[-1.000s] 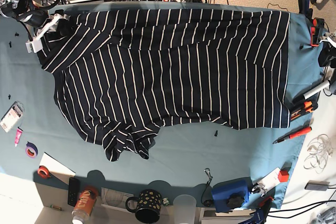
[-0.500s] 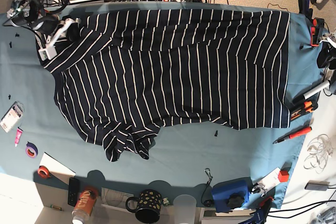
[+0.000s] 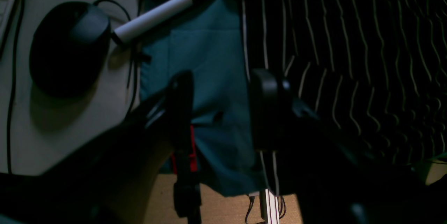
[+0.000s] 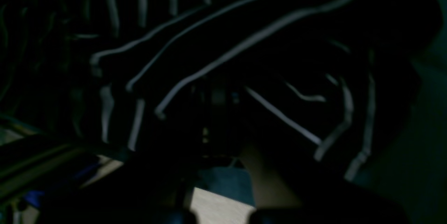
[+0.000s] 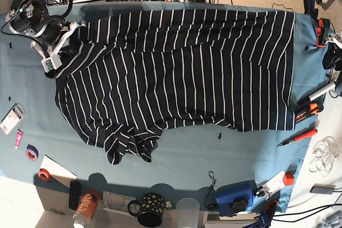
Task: Layout the t-shirt on the table in an organized manner, then fold the t-shirt properly
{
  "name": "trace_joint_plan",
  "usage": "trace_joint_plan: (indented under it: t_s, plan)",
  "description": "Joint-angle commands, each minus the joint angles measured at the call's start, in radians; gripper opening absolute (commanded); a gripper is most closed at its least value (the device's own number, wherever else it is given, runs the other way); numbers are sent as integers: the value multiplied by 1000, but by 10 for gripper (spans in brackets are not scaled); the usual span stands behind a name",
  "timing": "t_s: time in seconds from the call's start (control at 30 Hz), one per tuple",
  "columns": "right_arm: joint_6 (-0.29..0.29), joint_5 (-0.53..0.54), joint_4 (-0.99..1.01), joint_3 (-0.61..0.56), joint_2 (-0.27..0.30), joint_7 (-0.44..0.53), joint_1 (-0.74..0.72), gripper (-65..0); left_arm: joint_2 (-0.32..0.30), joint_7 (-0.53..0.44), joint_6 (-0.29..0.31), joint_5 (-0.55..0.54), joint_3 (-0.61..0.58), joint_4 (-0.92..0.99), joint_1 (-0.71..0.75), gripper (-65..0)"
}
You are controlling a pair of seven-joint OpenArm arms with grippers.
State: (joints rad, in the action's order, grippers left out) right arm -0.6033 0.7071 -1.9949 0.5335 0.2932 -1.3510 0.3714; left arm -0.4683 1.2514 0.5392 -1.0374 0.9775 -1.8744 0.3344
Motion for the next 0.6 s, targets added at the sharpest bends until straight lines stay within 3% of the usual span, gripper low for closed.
trace_joint_plan:
  t_s: [0.0,0.13,0.3,0.57]
  plan:
    - [2,-5,-15,5,15,14,-3,-650,-22,-21,-3,-18,9,-14,-2,-380]
    - [1,-12,-15,4,15,8,-3,-650,-22,-21,-3,-18,9,-14,-2,-380]
    - [-6,6,-15,4,15,10,-3,-477,-22,-21,-3,-18,9,-14,-2,-380]
    - [0,11,-15,3,14,83,-19,-469,-22,-21,-2,-18,9,-14,-2,-380]
